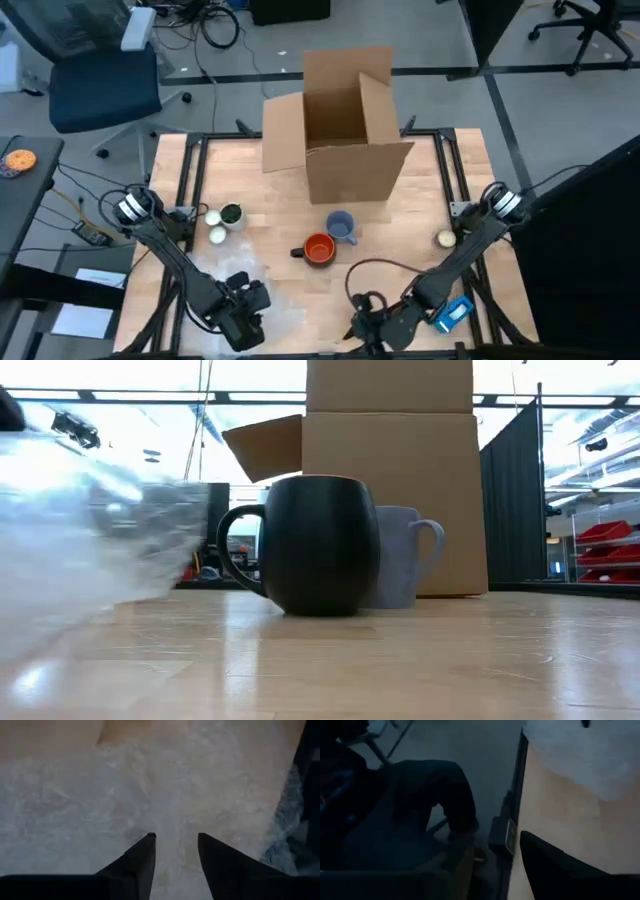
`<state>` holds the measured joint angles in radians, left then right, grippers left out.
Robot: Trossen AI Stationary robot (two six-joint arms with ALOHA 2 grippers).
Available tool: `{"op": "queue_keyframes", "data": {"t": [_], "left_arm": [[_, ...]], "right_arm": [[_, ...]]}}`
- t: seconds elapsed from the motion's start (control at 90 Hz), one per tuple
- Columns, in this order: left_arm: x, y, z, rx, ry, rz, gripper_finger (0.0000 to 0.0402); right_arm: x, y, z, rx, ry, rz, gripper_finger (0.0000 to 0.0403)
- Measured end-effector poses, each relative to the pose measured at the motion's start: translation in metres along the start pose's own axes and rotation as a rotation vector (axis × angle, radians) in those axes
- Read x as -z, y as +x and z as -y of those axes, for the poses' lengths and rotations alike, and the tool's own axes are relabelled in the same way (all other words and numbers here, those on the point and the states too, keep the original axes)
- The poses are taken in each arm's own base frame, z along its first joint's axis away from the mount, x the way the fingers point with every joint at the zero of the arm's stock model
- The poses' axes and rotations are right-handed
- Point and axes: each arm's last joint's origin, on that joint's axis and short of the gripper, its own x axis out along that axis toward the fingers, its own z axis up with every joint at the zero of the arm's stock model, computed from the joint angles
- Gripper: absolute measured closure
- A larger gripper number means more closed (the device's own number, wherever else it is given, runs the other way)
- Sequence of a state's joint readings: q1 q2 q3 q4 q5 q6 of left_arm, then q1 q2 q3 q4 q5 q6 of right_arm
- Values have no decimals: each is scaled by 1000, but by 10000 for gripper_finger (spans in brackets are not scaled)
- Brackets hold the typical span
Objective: Wrap mug
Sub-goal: Wrap the black mug with the top bubble wrap
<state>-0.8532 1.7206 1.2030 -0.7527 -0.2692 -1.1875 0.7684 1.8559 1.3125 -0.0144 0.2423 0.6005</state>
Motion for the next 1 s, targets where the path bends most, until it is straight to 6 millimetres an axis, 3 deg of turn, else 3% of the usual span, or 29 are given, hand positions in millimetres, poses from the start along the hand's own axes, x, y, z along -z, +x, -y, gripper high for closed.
{"op": "queue_keyframes", "data": {"t": [0.256, 0.422, 1.0], "left_arm": [[-6, -32, 23, 13, 135, 188, 270], [1, -44, 24, -67, 173, 271, 270], [0, -4, -7, -165, -15, 258, 257]], "right_arm": [[16, 26, 6, 35, 93, 22, 269], [16, 28, 8, 114, 135, 82, 264], [9, 27, 7, 140, 82, 172, 254]]}}
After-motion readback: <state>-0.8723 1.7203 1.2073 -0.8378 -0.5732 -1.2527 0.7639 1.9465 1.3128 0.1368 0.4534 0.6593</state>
